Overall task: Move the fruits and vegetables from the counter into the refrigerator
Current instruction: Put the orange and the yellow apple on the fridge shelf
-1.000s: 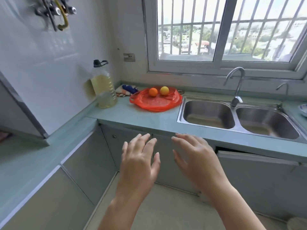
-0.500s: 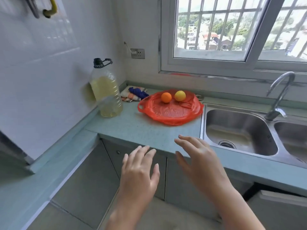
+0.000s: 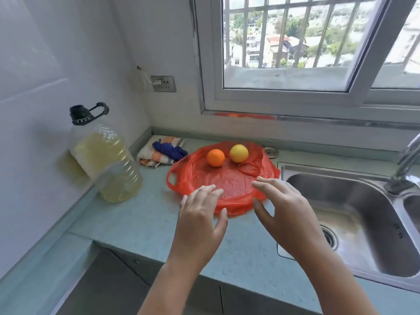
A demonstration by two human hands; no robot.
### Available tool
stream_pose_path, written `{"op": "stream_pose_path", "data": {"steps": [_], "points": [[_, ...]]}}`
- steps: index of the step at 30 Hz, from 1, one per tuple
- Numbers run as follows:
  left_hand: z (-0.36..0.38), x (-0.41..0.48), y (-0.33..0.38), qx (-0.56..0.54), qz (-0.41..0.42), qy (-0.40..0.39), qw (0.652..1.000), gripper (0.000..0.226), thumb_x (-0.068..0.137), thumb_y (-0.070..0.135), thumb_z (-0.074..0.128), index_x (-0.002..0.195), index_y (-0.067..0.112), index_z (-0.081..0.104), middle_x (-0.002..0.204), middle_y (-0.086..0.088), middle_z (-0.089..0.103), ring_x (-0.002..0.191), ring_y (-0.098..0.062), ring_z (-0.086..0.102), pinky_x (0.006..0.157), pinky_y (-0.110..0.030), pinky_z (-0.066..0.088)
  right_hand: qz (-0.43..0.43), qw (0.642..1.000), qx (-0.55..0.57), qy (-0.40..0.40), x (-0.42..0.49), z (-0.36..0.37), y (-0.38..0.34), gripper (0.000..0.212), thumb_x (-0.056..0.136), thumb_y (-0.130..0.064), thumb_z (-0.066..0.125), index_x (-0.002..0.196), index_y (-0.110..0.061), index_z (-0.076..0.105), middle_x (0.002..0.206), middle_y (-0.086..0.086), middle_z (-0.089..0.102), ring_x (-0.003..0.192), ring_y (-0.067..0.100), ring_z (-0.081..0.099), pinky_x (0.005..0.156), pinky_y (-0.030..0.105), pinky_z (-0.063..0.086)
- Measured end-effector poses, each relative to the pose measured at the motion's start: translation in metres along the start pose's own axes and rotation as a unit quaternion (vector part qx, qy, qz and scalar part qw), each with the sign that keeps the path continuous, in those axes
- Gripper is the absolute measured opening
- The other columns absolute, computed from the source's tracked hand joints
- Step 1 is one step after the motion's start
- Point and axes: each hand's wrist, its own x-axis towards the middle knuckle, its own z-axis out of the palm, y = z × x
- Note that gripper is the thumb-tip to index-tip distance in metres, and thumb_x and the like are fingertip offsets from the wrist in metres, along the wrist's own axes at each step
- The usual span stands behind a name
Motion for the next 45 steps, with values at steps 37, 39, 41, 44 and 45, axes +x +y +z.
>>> {"op": "stream_pose_path", "data": {"steps": [37,39,41,44,45], "points": [[0.229,0.303,-0.208,-0.054,-0.072,-0.197,0.976,0.047,0.08,0.031,0.043,0.118,0.01,0.058,0.123,-0.007,0.058,0.115,-0.027,0.051,0.098,-0.039,0.036,0.431,0.897,-0.004,-0.099,0.21,0.273,0.21,0.024,0.085,-0.026,0.058,0.103,-0.011,0.065,0.107,0.008,0.065,0.099,0.025,0.057,0.079,0.031,0.042],[0.241,0.311,-0.209,-0.052,-0.078,-0.19,0.977,0.041,0.084,0.03,0.048,0.118,0.009,0.058,0.122,-0.009,0.058,0.114,-0.028,0.052,0.096,-0.039,0.037,0.462,0.883,0.002,-0.08,0.217,0.283,0.221,0.025,0.086,-0.031,0.057,0.101,-0.012,0.065,0.107,0.008,0.065,0.102,0.025,0.056,0.077,0.03,0.04],[0.252,0.317,-0.21,-0.045,-0.083,-0.198,0.976,0.036,0.089,0.027,0.053,0.12,0.01,0.057,0.124,-0.007,0.057,0.116,-0.026,0.05,0.097,-0.038,0.036,0.482,0.873,0.006,-0.072,0.222,0.292,0.23,0.029,0.086,-0.036,0.057,0.1,-0.012,0.065,0.107,0.008,0.065,0.104,0.025,0.055,0.078,0.031,0.04],[0.262,0.321,-0.21,-0.041,-0.081,-0.209,0.974,0.038,0.089,0.03,0.054,0.123,0.012,0.055,0.126,-0.005,0.055,0.117,-0.024,0.048,0.098,-0.035,0.034,0.494,0.866,0.02,-0.076,0.223,0.304,0.236,0.035,0.084,-0.042,0.057,0.098,-0.011,0.064,0.106,0.008,0.065,0.102,0.025,0.056,0.079,0.032,0.041],[0.265,0.321,-0.211,-0.041,-0.081,-0.212,0.973,0.038,0.089,0.031,0.054,0.123,0.013,0.054,0.126,-0.004,0.054,0.117,-0.023,0.048,0.097,-0.035,0.035,0.496,0.865,0.029,-0.077,0.222,0.307,0.238,0.036,0.083,-0.043,0.058,0.097,-0.011,0.064,0.105,0.008,0.066,0.101,0.025,0.056,0.079,0.032,0.041]]}}
